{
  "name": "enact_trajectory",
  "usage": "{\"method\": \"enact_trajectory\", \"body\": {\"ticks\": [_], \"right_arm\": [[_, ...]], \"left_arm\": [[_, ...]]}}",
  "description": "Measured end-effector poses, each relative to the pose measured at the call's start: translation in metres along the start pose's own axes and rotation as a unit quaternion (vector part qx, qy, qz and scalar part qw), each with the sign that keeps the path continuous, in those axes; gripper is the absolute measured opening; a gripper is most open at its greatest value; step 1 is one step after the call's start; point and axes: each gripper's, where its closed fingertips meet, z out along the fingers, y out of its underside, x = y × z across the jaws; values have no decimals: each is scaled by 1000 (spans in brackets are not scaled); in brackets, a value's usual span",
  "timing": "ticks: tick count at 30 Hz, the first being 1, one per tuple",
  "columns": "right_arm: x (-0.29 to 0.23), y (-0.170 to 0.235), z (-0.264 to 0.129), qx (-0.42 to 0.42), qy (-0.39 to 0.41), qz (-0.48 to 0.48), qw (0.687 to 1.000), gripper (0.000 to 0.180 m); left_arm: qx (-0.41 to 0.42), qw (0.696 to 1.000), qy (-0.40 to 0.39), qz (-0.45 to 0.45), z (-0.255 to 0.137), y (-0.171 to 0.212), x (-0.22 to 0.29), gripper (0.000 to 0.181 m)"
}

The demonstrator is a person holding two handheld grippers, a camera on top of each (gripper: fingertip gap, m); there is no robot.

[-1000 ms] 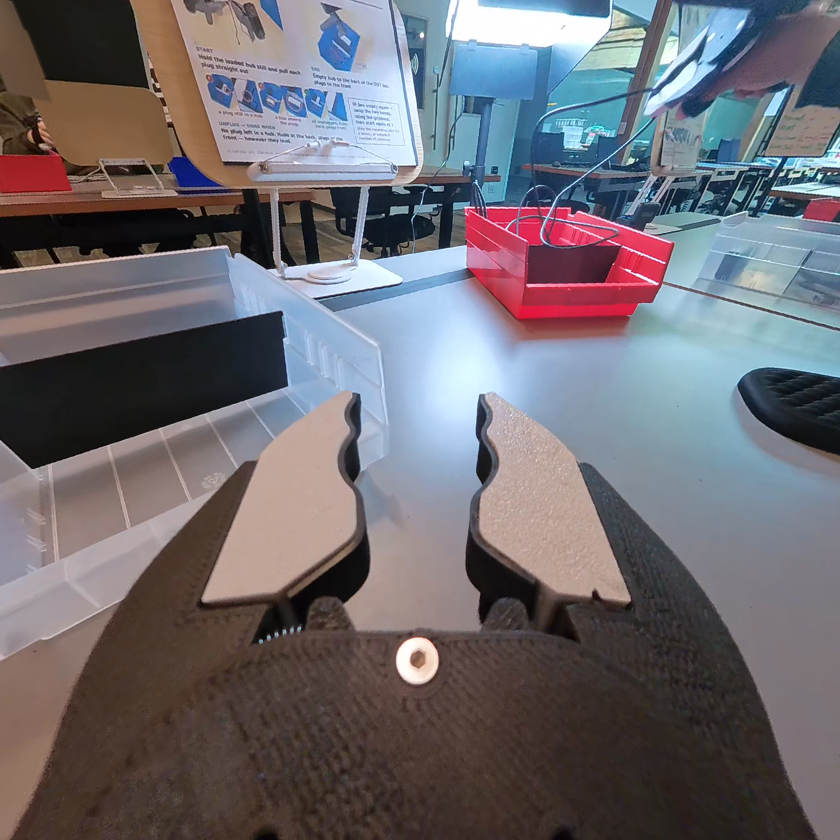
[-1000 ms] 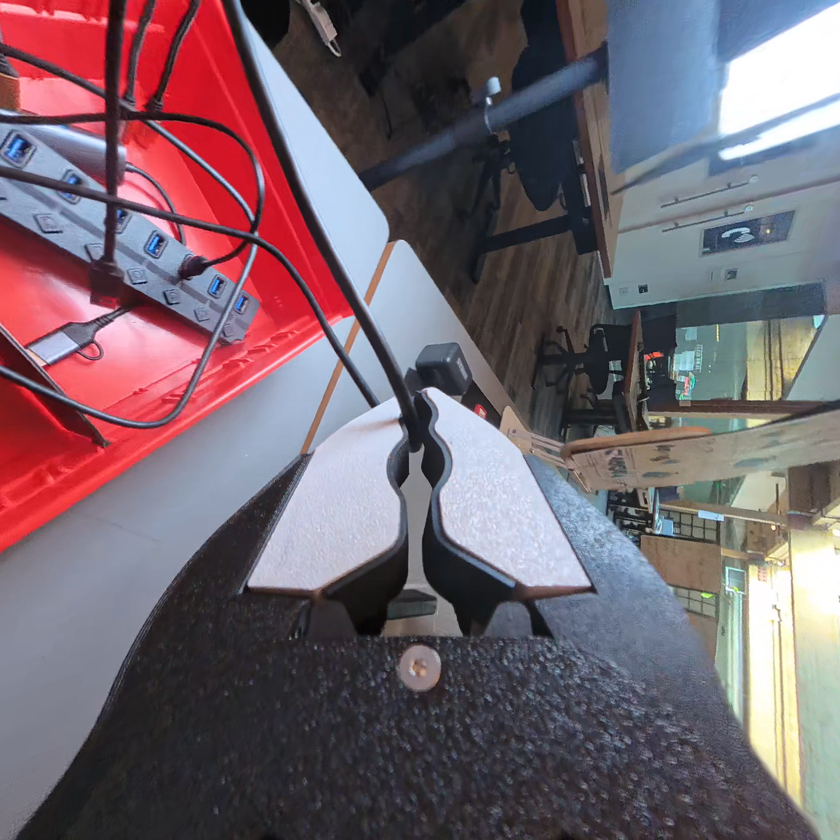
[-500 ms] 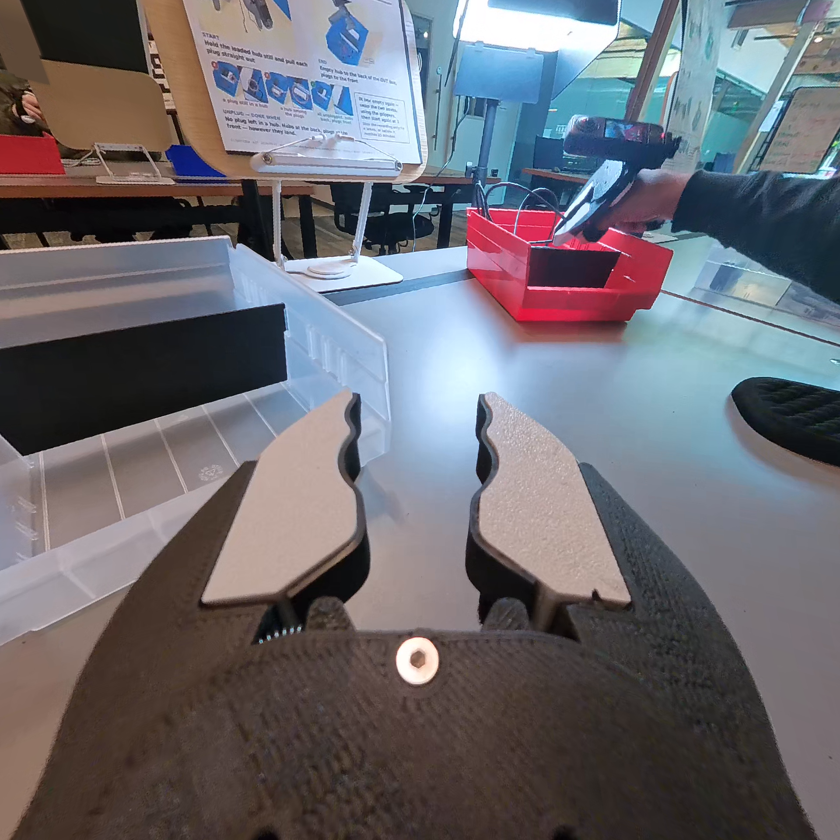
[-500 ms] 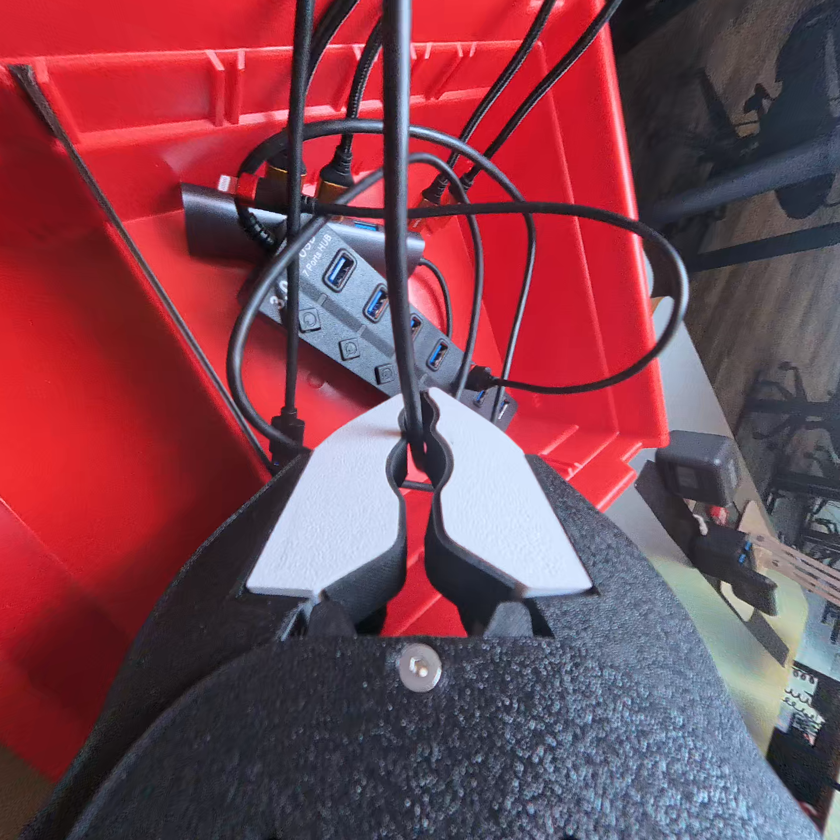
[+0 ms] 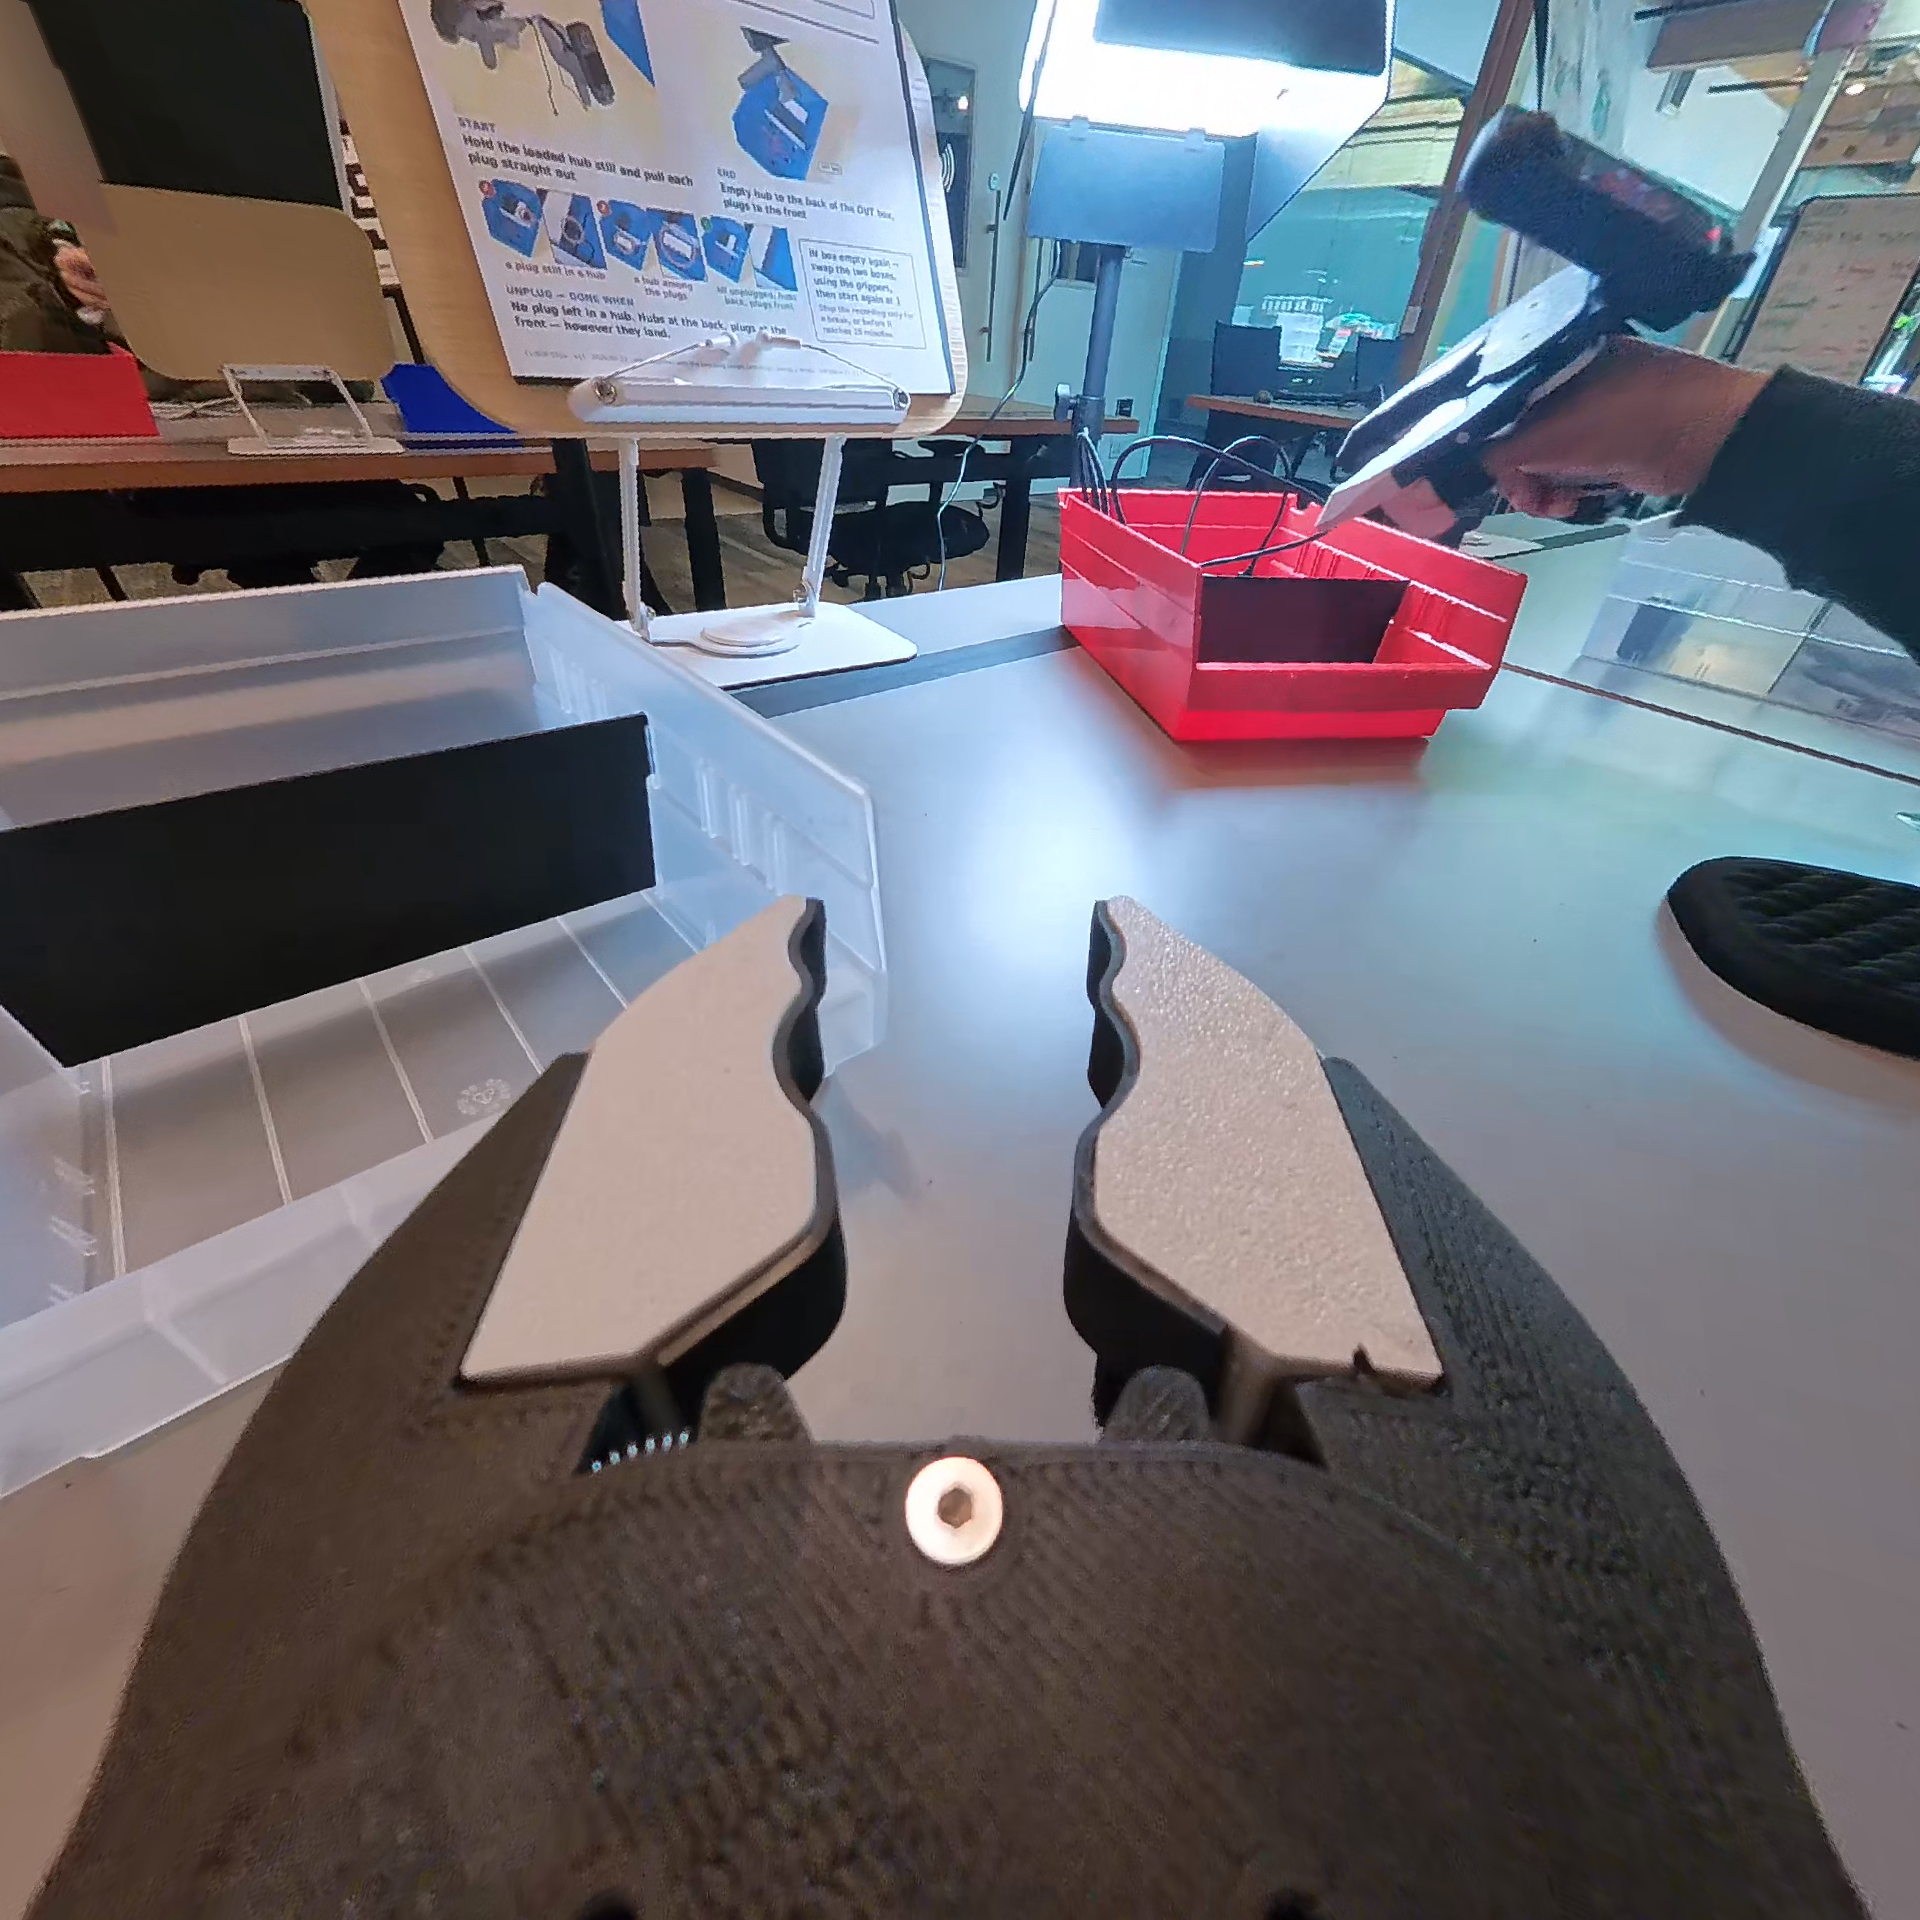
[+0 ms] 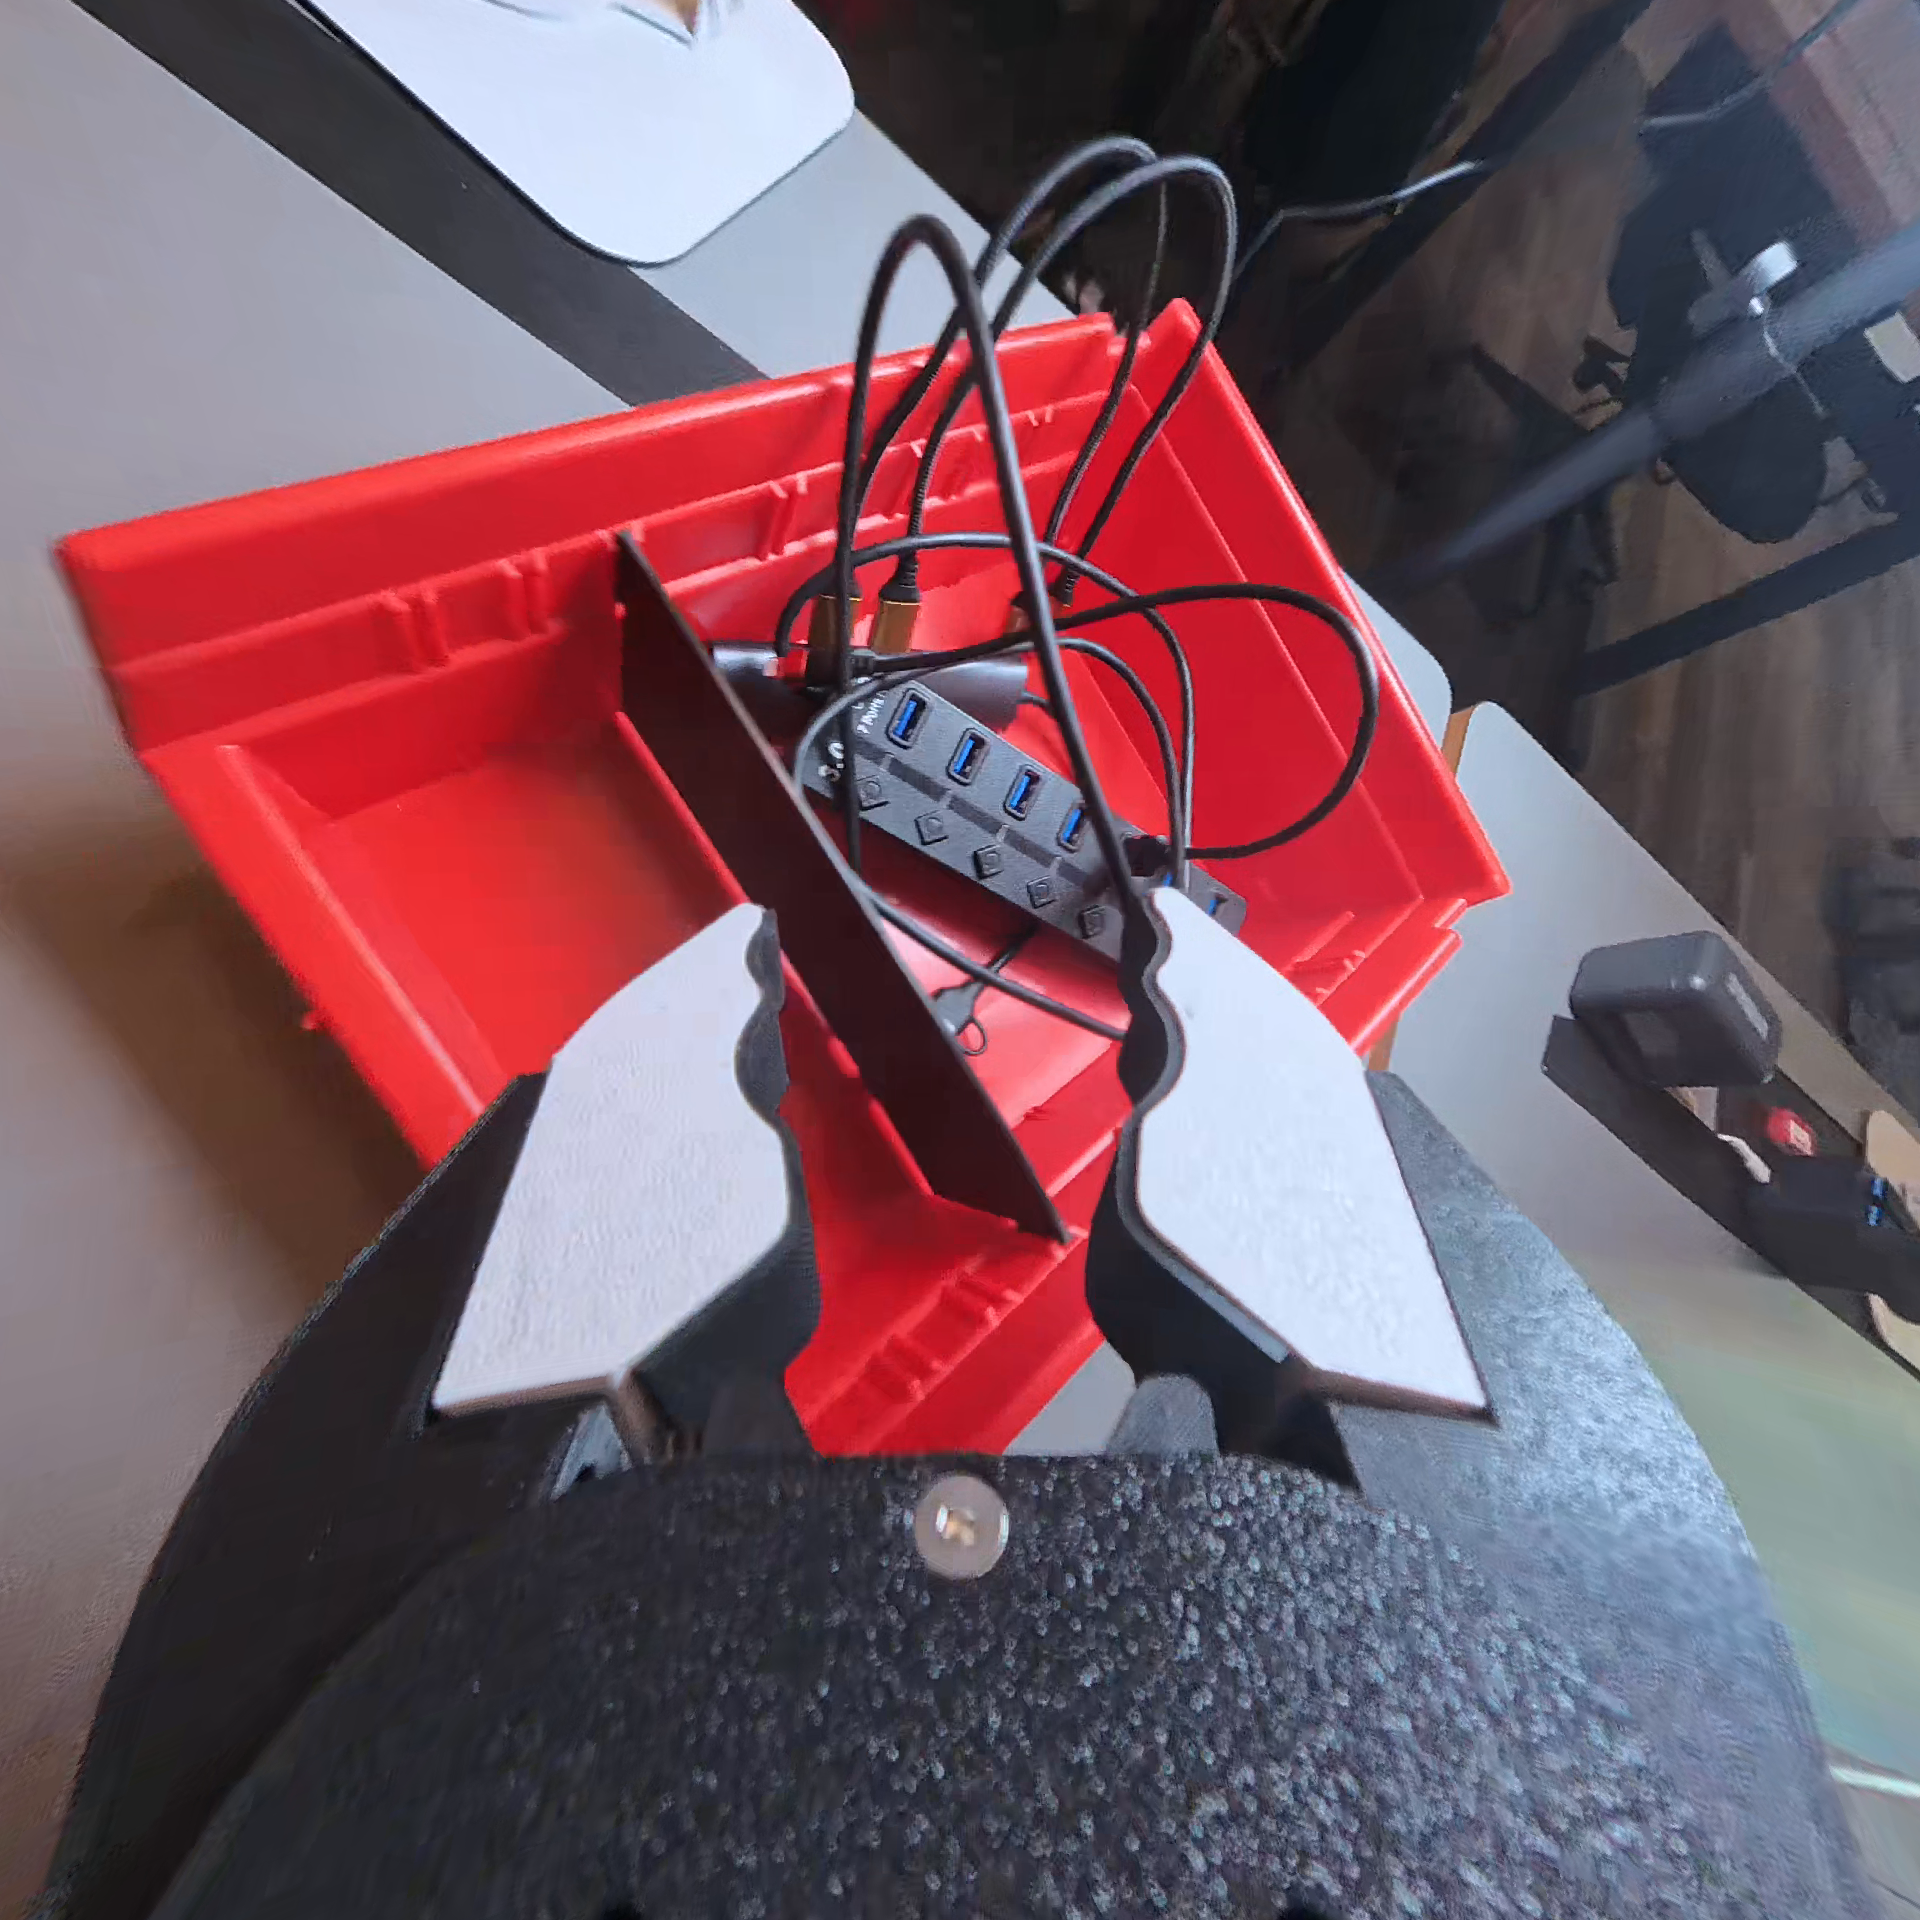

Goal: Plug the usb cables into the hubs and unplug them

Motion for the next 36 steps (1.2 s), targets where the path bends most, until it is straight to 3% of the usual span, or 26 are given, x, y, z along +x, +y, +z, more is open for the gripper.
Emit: {"method": "enact_trajectory", "body": {"ticks": [8, 15, 17, 19, 23, 26, 30, 34, 36], "right_arm": [[-87, 11, -36, 38, -95, 0, 995, 70], [-126, 51, 10, -61, -93, -99, 989, 72], [-129, 55, 27, -79, -100, -124, 984, 62], [-126, 44, 33, -56, -77, -176, 980, 35], [-141, 37, 30, -36, -77, -214, 973, 31], [-160, 38, 15, -12, -90, -230, 969, 31], [-193, 48, -17, 16, -111, -251, 962, 31], [-228, 60, -56, 48, -137, -257, 956, 31], [-245, 62, -79, 69, -163, -212, 961, 28]], "left_arm": [[0, 1000, 2, 9, -1, 0, 3, 48], [-5, 1000, 2, 13, 1, 2, 3, 48], [-6, 1000, -1, 13, 1, 2, 2, 48], [-6, 1000, -3, 9, 0, 3, 1, 48], [-13, 1000, -1, 12, 1, 3, 2, 49], [-58, 997, 8, 40, 7, 8, 3, 49], [-149, 979, -10, 140, 14, 20, -11, 53], [-270, 934, -6, 235, 16, 42, -34, 61], [-325, 906, -1, 270, 17, 55, -46, 66]]}}
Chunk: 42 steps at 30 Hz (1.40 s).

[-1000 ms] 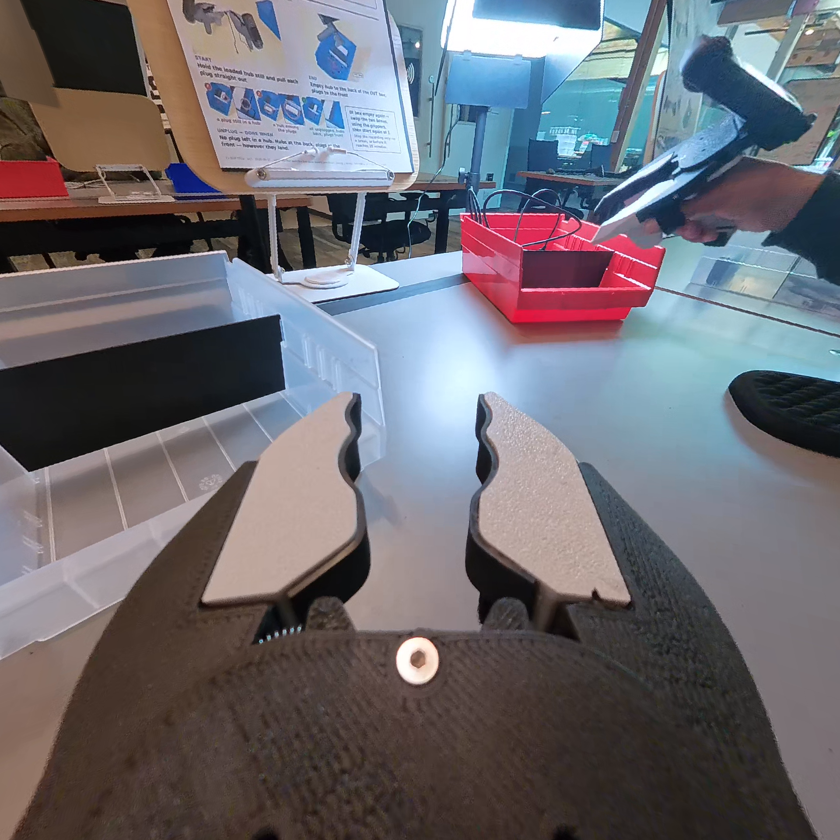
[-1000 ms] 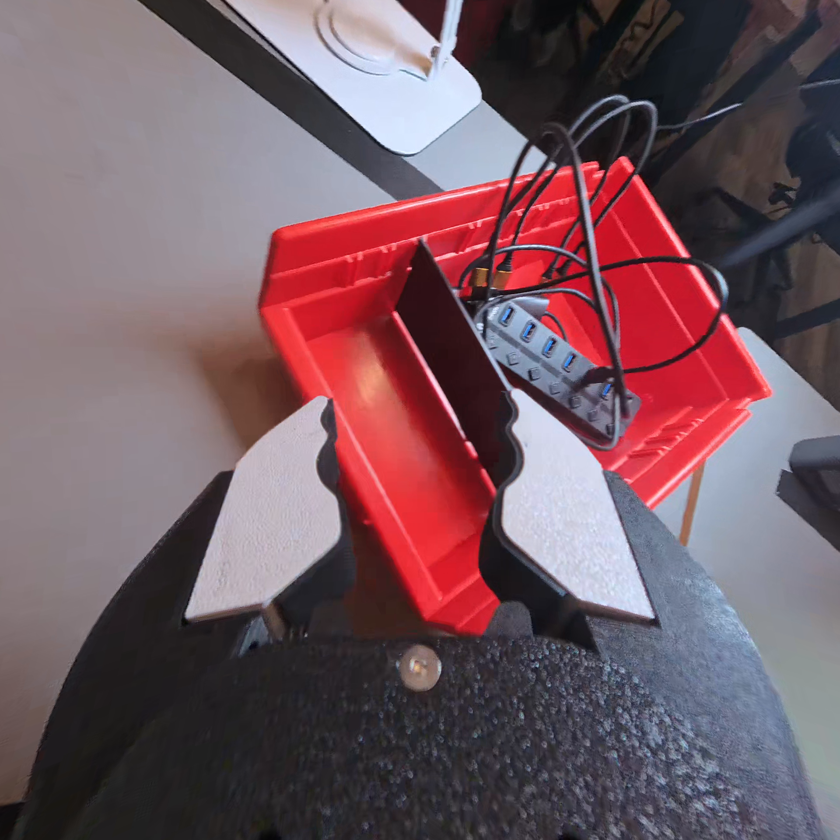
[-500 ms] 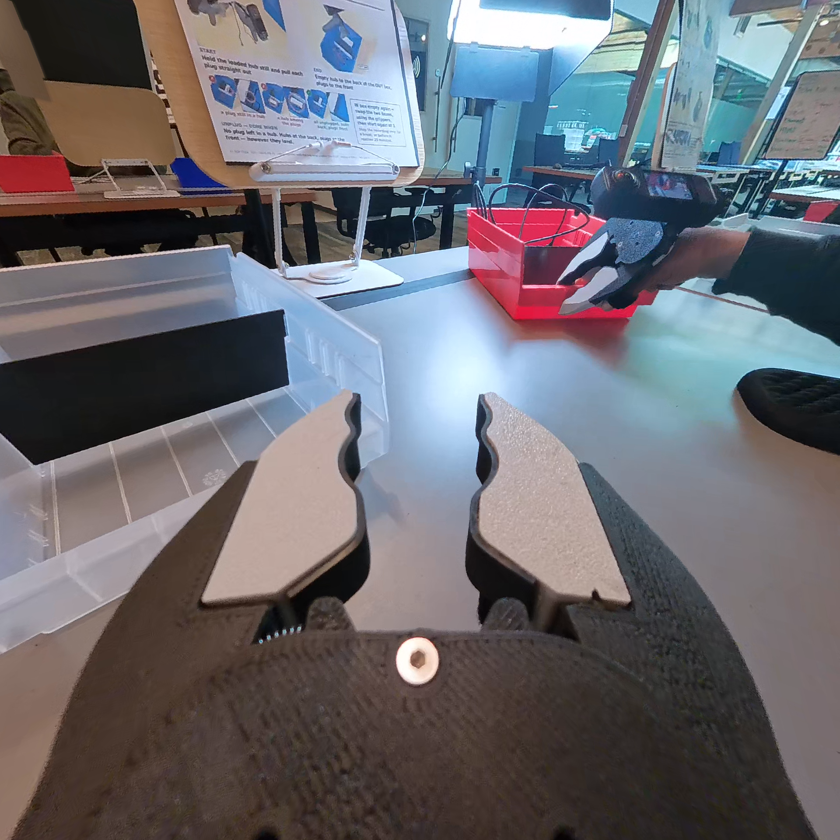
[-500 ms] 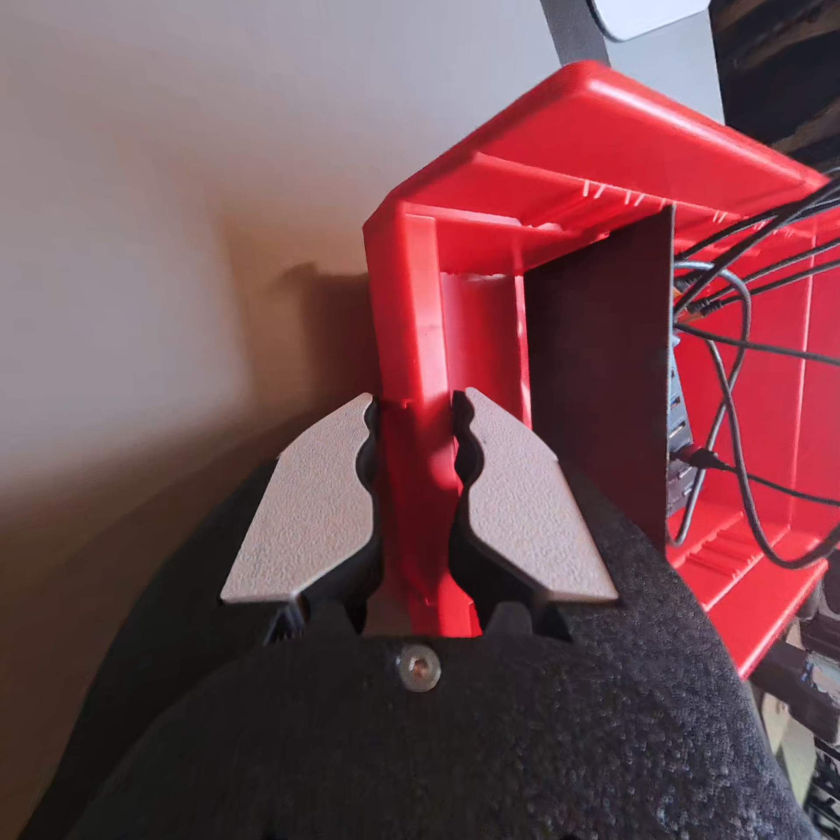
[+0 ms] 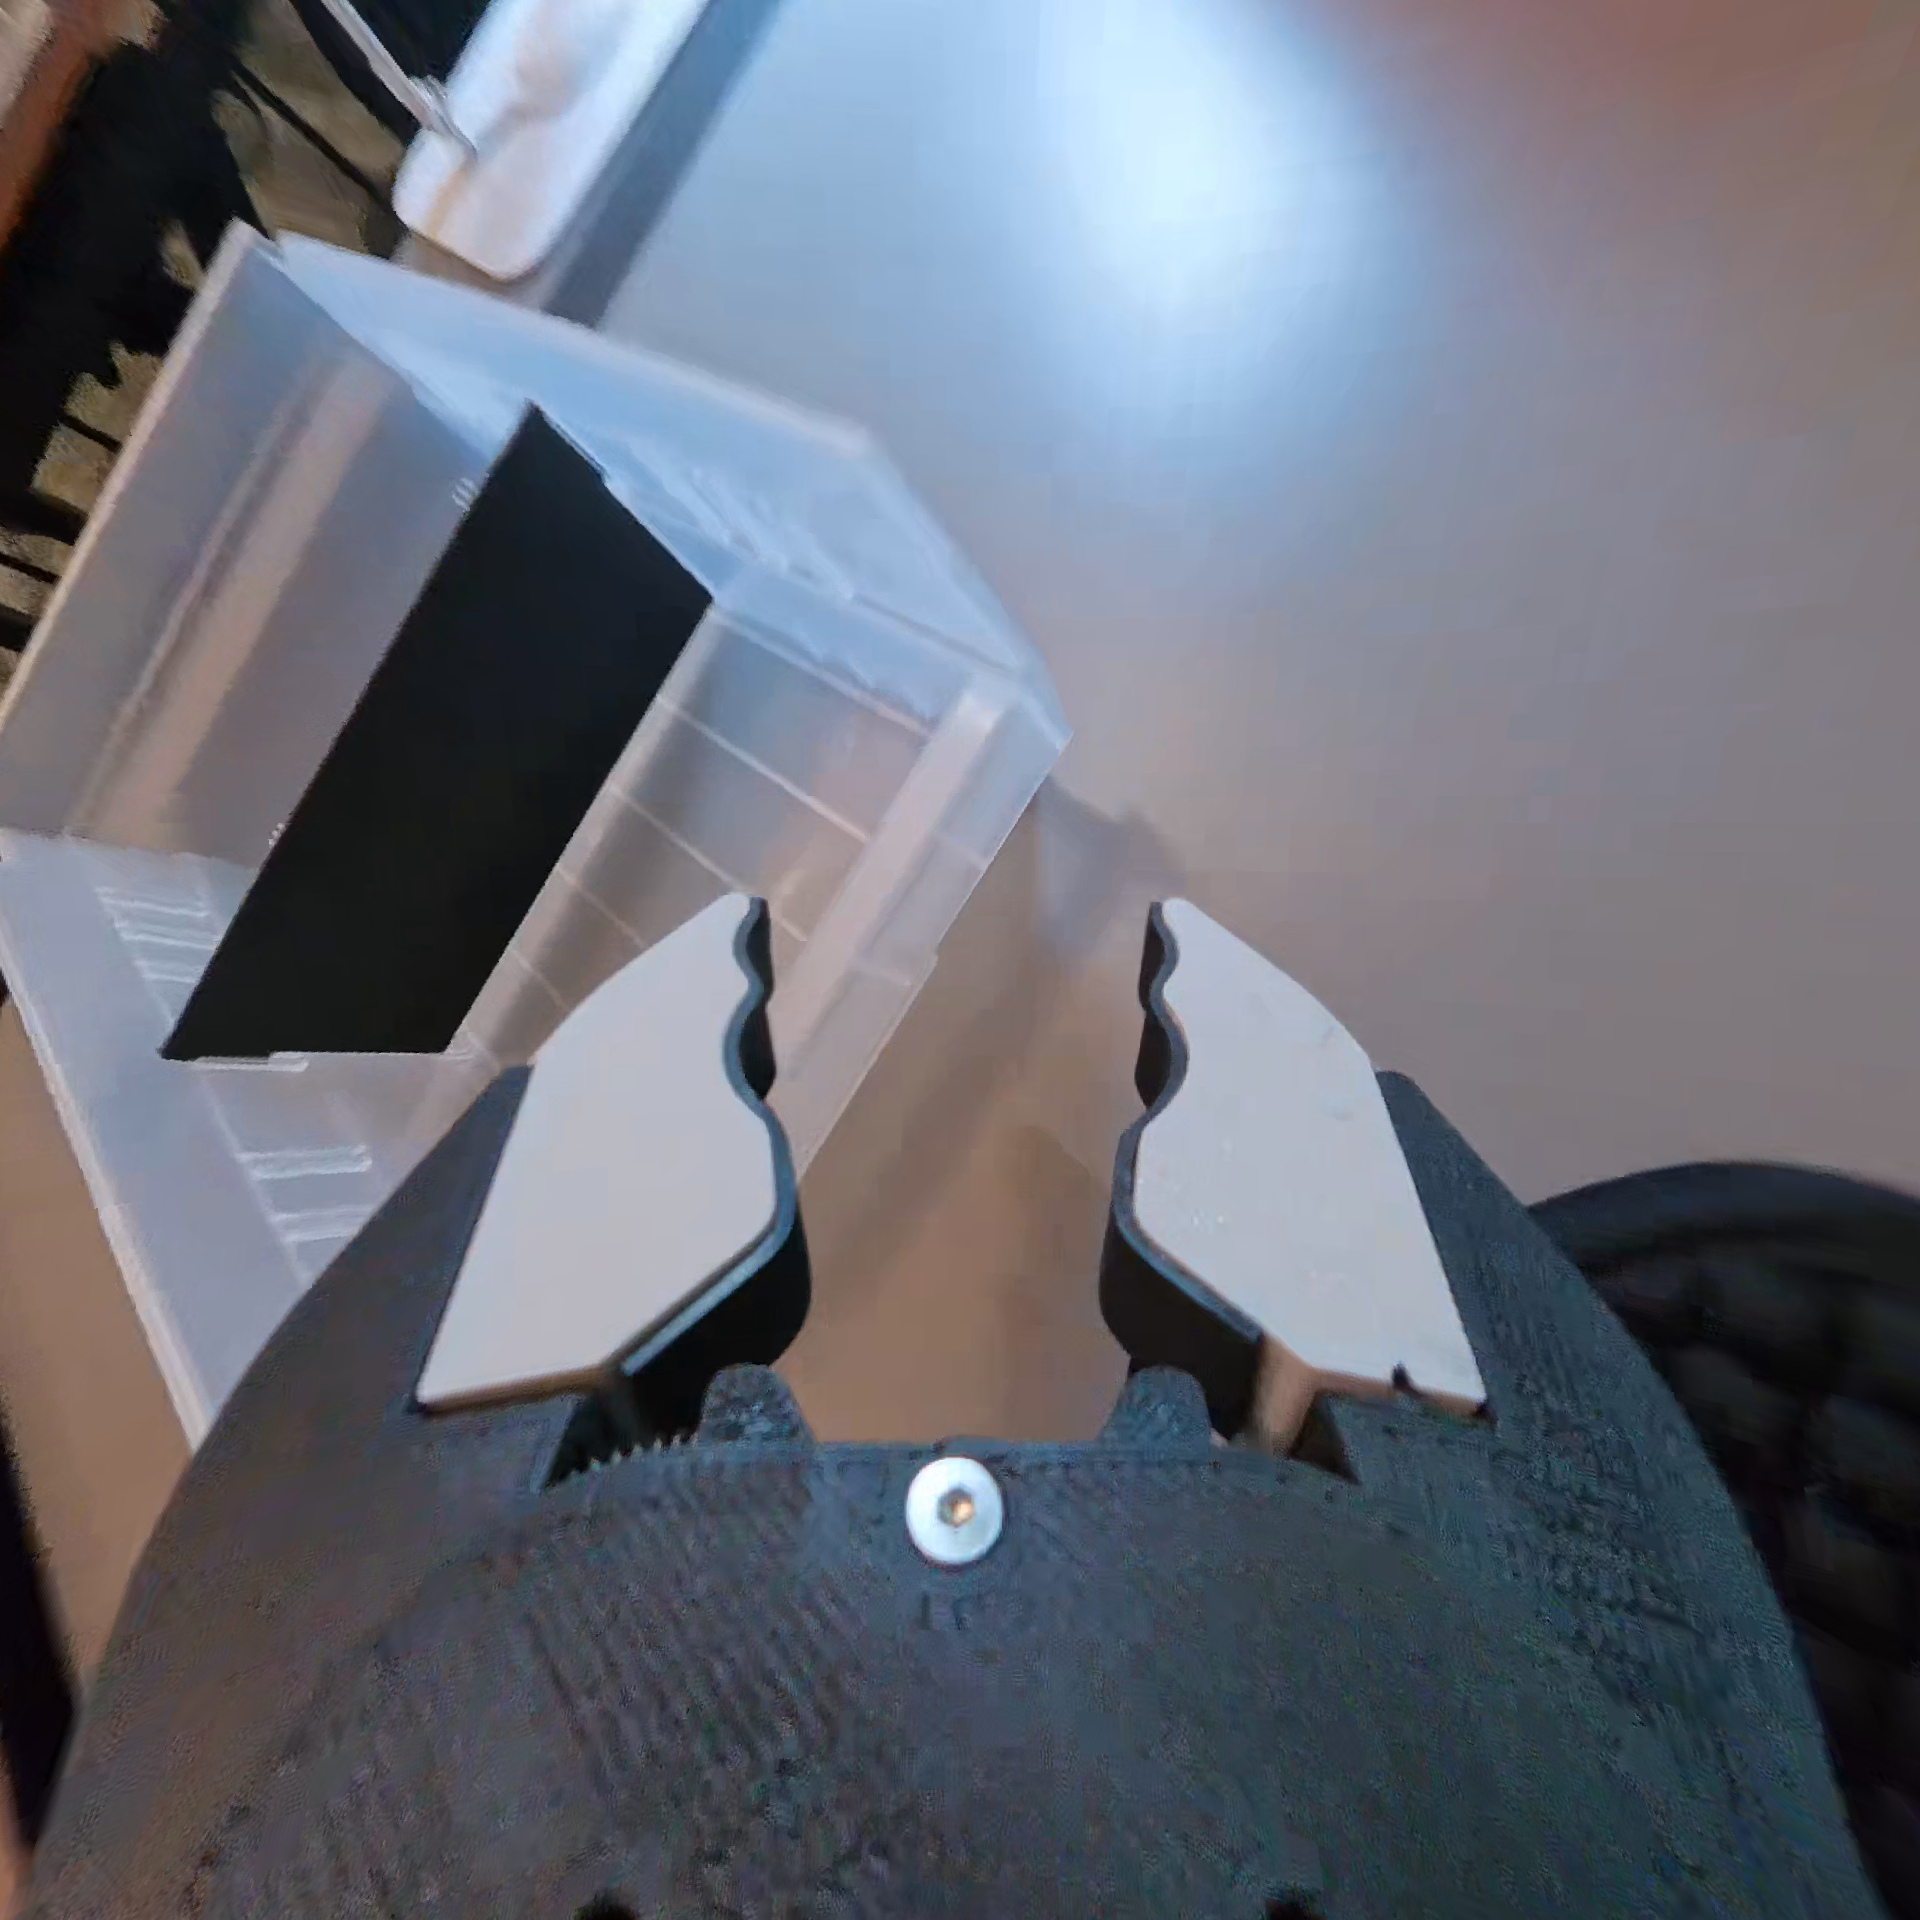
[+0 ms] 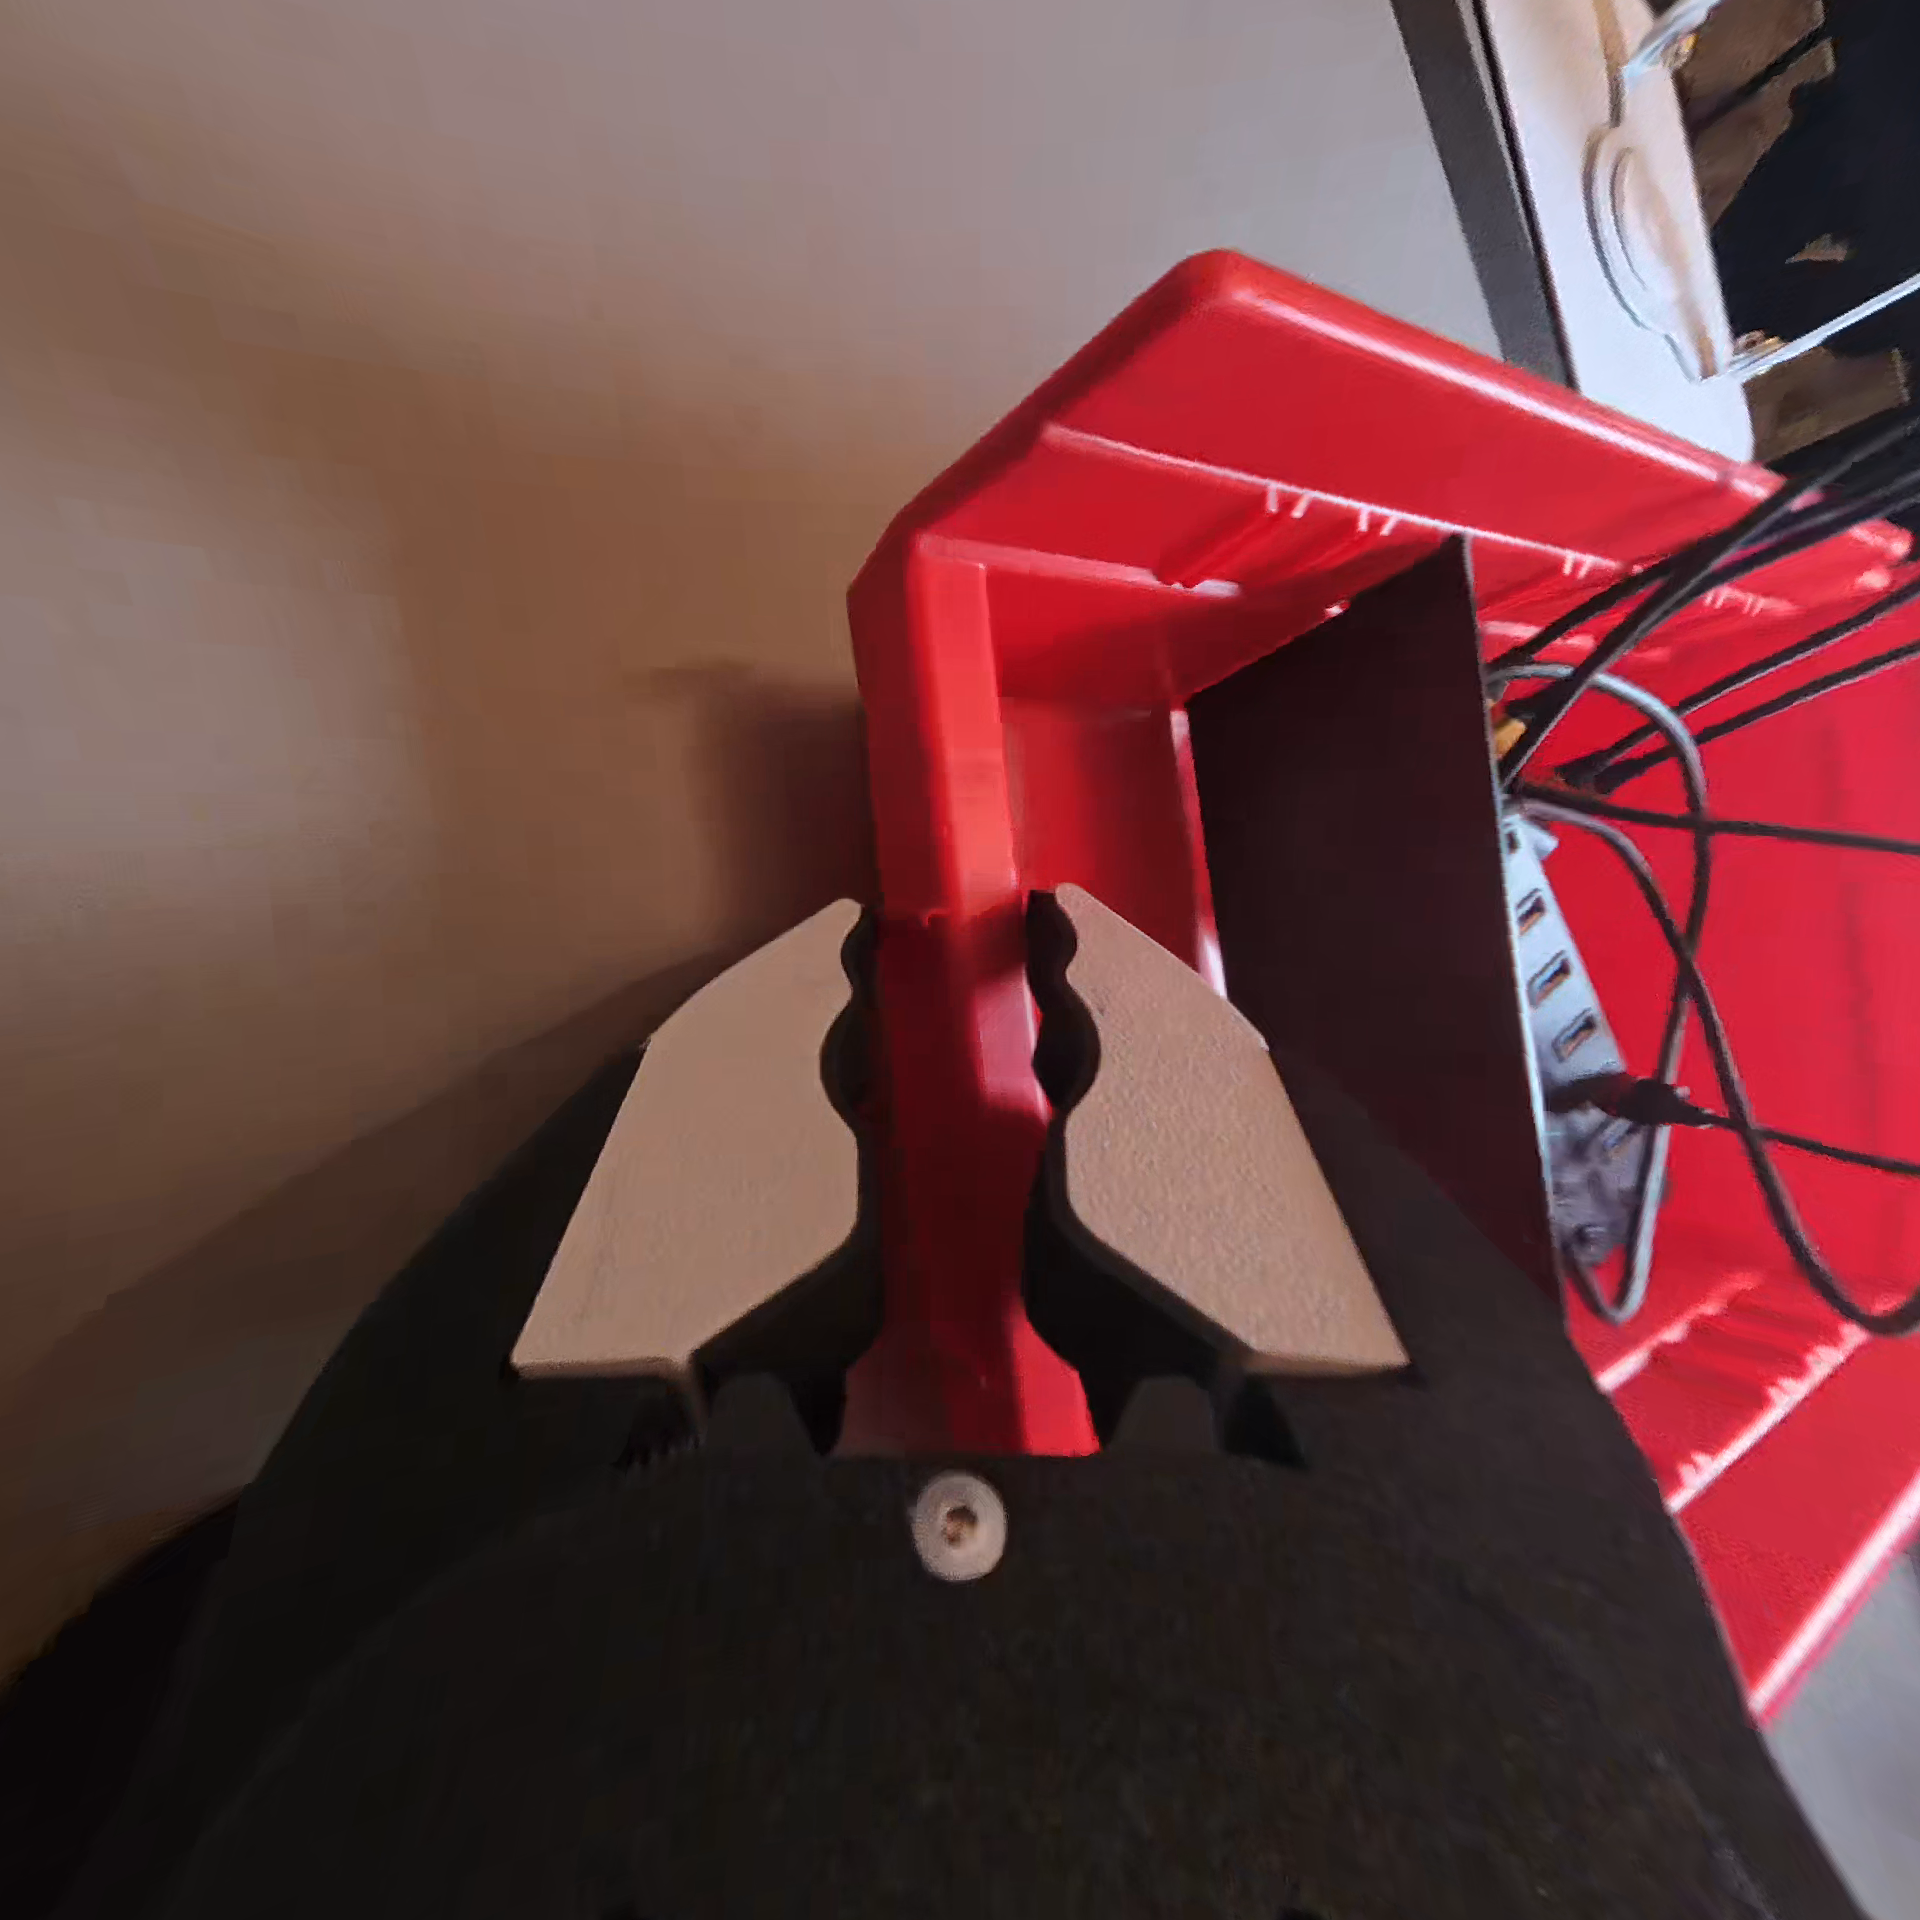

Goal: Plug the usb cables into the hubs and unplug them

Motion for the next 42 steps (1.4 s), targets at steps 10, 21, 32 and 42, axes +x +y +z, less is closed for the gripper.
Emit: {"method": "enact_trajectory", "body": {"ticks": [10, 21, 32, 42], "right_arm": [[-47, -5, -85, 133, -42, 154, 978, 33], [42, 67, -147, 129, 194, 264, 936, 38], [31, 104, -87, 94, 155, 378, 908, 63], [39, 100, -87, 115, 153, 411, 892, 37]], "left_arm": [[-136, 972, -15, 192, 56, 32, -25, 33], [-2, 963, 53, 265, 123, -87, 45, 31], [130, 984, -9, 119, 122, -180, 54, 43], [260, 911, 231, -223, 23, -217, 184, 59]]}}
